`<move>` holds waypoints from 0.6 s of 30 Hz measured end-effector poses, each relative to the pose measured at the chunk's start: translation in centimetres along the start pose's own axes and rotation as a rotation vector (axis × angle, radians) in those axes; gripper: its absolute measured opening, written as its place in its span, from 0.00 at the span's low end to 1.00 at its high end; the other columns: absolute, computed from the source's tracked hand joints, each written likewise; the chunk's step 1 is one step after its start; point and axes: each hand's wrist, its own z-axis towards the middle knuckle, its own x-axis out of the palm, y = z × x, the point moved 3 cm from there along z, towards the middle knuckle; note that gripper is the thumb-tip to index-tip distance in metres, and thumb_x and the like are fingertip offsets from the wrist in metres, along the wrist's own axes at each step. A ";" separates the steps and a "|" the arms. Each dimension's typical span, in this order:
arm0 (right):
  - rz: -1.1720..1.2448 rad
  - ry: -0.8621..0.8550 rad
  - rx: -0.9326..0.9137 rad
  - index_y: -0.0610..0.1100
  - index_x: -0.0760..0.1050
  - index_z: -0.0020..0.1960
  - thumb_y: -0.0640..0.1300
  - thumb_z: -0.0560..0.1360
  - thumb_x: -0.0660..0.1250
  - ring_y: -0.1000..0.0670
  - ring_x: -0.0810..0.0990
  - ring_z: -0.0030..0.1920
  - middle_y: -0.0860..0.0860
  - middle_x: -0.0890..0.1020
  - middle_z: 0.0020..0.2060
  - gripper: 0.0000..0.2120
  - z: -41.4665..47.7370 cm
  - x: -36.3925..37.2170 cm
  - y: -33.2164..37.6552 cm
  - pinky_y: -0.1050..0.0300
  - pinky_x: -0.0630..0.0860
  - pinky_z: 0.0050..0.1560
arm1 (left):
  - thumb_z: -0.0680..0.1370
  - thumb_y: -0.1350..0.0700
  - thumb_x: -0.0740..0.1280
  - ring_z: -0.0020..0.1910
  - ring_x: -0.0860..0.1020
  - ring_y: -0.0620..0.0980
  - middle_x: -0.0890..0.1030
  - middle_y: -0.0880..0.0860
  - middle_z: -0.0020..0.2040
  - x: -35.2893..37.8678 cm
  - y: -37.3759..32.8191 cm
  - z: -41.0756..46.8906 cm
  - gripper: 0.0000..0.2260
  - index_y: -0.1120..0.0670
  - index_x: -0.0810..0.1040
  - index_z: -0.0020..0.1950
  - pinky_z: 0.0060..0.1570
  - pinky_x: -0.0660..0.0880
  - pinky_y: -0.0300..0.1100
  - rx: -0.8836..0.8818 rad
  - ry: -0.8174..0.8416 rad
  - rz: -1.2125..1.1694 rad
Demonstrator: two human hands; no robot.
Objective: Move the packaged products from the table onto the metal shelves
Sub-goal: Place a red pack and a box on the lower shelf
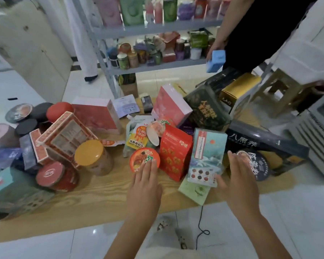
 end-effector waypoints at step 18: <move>0.960 0.071 0.661 0.45 0.64 0.71 0.56 0.76 0.63 0.61 0.82 0.36 0.52 0.80 0.50 0.27 10.7 5.5 -0.1 0.71 0.74 0.29 | 0.78 0.53 0.66 0.72 0.25 0.51 0.29 0.48 0.75 2.8 -1.6 16.8 0.47 0.39 0.24 0.71 0.70 0.27 0.51 0.458 0.275 0.018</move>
